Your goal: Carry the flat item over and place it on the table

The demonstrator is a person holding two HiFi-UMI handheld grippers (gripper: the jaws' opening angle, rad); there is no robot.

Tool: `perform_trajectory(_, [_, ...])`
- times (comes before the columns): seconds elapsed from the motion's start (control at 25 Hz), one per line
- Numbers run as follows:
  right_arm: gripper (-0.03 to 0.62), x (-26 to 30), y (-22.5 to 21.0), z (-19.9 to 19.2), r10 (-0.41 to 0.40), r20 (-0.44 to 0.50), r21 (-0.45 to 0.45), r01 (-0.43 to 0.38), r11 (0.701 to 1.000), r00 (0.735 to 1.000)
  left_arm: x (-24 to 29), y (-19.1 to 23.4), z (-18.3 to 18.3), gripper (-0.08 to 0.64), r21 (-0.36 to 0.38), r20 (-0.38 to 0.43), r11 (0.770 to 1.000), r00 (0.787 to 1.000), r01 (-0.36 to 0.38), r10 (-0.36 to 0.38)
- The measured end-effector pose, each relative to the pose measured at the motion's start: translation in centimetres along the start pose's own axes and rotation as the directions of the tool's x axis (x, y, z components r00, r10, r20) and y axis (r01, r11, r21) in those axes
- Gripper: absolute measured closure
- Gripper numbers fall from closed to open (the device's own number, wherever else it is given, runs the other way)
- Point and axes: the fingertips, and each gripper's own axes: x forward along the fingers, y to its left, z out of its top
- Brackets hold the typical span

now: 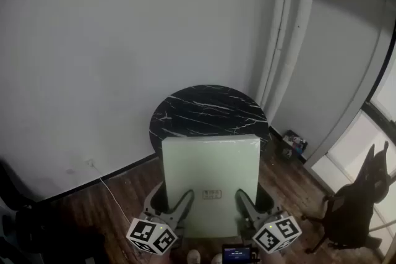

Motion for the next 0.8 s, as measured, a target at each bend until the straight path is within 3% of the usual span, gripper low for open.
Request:
perform_trajectory(0.4, [0.374,-1.5,-0.8,0.4,-0.001,0.006,0.014,0.001,1.000,1.000,0.0,-1.7,-0.3,0.218,0.010,-0.007,1.000,1.000,0.010,-0.010])
perform_trajectory(0.8, [0.374,-2.8,-2.8,-0.7,0.007,-0.029,0.051,-0.005,0.999,1.000,0.1,-3.3,-2.2,0.218,0.006,-0.042,1.000,0.999,-0.025,0.025])
